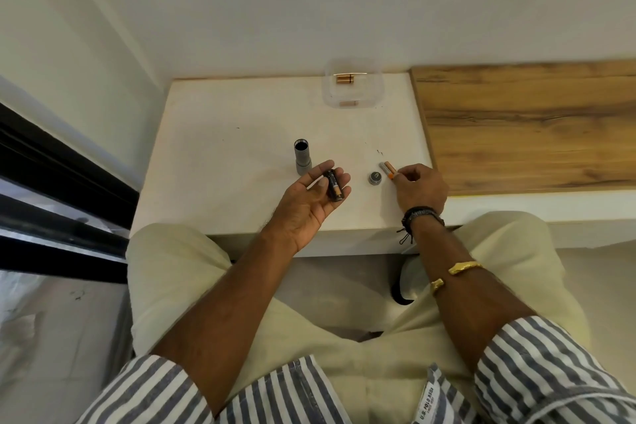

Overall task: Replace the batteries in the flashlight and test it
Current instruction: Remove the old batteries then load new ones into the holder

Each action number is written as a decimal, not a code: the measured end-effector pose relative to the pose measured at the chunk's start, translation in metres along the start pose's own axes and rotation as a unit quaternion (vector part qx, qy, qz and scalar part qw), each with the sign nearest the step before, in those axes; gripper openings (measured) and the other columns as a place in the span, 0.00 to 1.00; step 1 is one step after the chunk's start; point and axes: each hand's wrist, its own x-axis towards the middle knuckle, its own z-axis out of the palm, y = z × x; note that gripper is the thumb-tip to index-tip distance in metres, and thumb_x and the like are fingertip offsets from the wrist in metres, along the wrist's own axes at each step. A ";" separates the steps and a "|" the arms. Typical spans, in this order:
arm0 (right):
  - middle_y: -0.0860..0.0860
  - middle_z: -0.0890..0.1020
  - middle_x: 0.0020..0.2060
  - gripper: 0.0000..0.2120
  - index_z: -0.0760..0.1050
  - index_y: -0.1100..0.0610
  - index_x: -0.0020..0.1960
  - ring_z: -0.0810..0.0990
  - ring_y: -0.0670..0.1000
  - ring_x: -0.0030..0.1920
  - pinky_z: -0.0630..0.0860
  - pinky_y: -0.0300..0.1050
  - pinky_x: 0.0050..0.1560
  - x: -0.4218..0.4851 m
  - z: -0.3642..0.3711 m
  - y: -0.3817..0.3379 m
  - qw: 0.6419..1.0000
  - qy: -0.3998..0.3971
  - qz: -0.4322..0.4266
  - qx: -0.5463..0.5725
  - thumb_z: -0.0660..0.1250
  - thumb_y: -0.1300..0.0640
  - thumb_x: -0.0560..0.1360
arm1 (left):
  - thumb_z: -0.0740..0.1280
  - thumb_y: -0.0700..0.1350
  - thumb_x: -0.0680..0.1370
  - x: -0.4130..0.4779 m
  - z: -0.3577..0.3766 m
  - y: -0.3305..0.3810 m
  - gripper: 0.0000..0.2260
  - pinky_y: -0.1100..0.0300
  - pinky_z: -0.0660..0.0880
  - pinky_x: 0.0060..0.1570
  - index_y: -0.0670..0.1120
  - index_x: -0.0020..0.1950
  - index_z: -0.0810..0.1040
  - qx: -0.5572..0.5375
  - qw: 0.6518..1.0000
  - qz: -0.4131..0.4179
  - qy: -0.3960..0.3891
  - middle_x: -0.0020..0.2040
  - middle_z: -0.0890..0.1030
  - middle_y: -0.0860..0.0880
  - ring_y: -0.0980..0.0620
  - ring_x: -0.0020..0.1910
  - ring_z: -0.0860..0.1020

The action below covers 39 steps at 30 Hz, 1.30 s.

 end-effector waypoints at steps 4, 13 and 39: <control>0.50 0.86 0.45 0.06 0.85 0.55 0.50 0.83 0.52 0.48 0.77 0.43 0.45 0.000 -0.003 -0.003 1.000 0.002 -0.003 0.008 0.73 0.55 0.74 | 0.60 0.33 0.82 -0.002 0.002 0.001 0.12 0.48 0.79 0.60 0.37 0.64 0.75 0.015 1.000 0.007 -0.002 0.59 0.80 0.37 0.40 0.61 0.80; 0.46 0.86 0.43 0.09 0.84 0.53 0.55 0.83 0.43 0.37 0.82 0.40 0.38 -0.040 -0.015 -0.051 0.936 -0.239 -0.256 0.044 0.73 0.56 0.75 | 0.62 0.35 0.82 -0.002 0.002 0.001 0.11 0.54 0.81 0.52 0.36 0.63 0.78 0.088 0.995 0.030 0.031 0.59 0.82 0.37 0.43 0.56 0.83; 0.49 0.87 0.46 0.12 0.85 0.54 0.54 0.83 0.50 0.44 0.65 0.29 0.48 -0.062 -0.019 -0.065 0.857 -0.280 -0.395 -0.176 0.73 0.52 0.72 | 0.67 0.36 0.80 -0.001 -0.010 0.005 0.07 0.57 0.82 0.42 0.40 0.55 0.83 0.221 0.968 -0.002 0.115 0.50 0.87 0.42 0.44 0.49 0.86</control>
